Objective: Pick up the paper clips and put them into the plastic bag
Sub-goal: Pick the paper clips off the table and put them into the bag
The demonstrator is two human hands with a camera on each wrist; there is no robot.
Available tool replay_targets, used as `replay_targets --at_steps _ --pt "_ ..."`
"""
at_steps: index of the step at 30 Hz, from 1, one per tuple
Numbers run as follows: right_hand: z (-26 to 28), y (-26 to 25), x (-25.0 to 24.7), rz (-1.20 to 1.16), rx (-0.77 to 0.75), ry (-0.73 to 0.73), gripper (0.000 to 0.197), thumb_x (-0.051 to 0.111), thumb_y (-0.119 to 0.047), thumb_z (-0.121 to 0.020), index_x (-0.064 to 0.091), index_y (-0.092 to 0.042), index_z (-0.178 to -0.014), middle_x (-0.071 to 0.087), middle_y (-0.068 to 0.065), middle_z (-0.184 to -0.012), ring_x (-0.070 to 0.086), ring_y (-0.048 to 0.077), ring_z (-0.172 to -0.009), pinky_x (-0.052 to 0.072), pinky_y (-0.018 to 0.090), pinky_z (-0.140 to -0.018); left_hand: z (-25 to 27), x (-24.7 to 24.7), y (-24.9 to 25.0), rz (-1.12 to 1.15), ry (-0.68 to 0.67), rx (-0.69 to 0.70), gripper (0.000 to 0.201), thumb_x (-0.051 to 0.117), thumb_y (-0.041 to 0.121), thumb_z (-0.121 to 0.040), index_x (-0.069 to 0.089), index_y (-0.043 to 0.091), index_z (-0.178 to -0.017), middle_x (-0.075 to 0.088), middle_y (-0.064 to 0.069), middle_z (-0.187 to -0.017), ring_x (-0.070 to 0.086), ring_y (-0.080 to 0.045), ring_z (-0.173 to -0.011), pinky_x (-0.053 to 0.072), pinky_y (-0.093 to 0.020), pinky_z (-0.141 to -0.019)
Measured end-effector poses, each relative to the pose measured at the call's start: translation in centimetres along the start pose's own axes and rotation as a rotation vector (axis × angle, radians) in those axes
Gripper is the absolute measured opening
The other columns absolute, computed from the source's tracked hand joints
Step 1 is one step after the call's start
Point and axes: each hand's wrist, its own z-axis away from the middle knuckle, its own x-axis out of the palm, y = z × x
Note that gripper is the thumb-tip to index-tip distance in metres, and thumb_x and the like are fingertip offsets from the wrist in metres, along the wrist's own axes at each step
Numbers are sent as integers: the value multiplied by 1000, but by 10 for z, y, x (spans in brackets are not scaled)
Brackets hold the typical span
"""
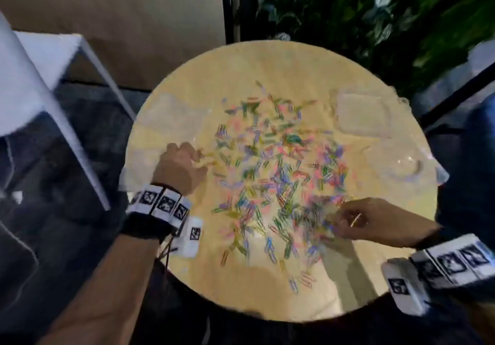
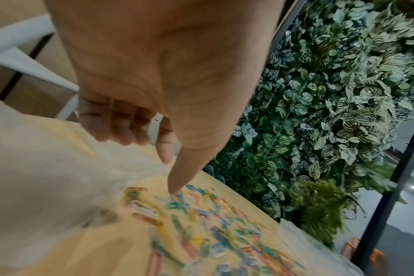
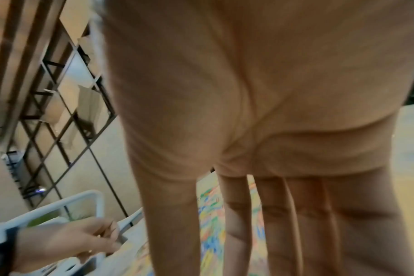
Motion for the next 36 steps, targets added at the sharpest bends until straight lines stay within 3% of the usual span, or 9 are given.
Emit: replay_targets --at_steps 4,8,11,14,17,22,27,31,36 --pt "-3 10 52 113 29 35 14 80 -34 -74 69 -26 -76 68 -10 -74 61 -1 -64 50 20 -63 -5 30 -32 -18 134 -173 54 68 39 -91 50 3 -127 52 -20 -131 60 -44 -110 51 -48 -89" --pt "19 7 84 4 286 143 55 92 -39 -55 58 -15 -92 64 4 -88 70 22 -63 60 37 -58 30 37 -51 54 253 -102 19 57 22 -95 63 9 -109 67 -18 -112 62 -40 -104 47 -39 -78" --pt "25 5 102 0 424 217 91 96 -45 -39 42 -12 -104 64 9 -93 70 31 -67 61 46 -60 50 21 -48 133 209 -81 23 54 20 -98 74 10 -102 74 -18 -105 67 -40 -100 56 -42 -85" --pt "18 6 111 20 464 324 97 94 -46 -45 37 -7 -114 62 9 -98 64 29 -78 55 37 -64 60 20 -52 291 167 -70 16 62 12 -90 78 11 -86 76 -17 -82 73 -36 -78 62 -43 -77" --pt "13 4 113 58 464 405 101 90 -52 -50 35 -9 -124 60 10 -111 57 26 -89 47 34 -69 68 25 -58 538 120 -103 10 71 6 -77 73 16 -77 74 -18 -72 74 -36 -71 63 -47 -72" --pt "-4 9 108 22 265 538 108 88 -55 -49 35 -19 -136 50 10 -125 58 26 -98 51 36 -80 89 17 -35 624 31 6 13 71 -2 -85 66 10 -86 69 -19 -69 66 -30 -57 62 -46 -65" --pt "-18 4 108 135 69 507 91 78 -52 -69 36 -25 -145 33 10 -133 53 28 -110 46 36 -98 93 5 10 496 14 110 15 60 -9 -87 62 3 -96 58 -16 -61 62 -25 -44 55 -30 -46" --pt "-41 -7 103 272 -4 490 62 69 -45 -82 50 -23 -137 40 11 -122 54 30 -101 48 34 -91 91 12 35 484 1 203 19 61 -9 -87 62 2 -102 51 -15 -69 62 -29 -51 53 -30 -44" --pt "-61 -26 98 349 14 599 17 60 -22 -91 68 -11 -101 55 11 -101 61 29 -87 49 31 -73 74 45 35 532 -73 192 18 62 -5 -92 66 -2 -109 64 -17 -64 64 -16 -41 55 -26 -42"
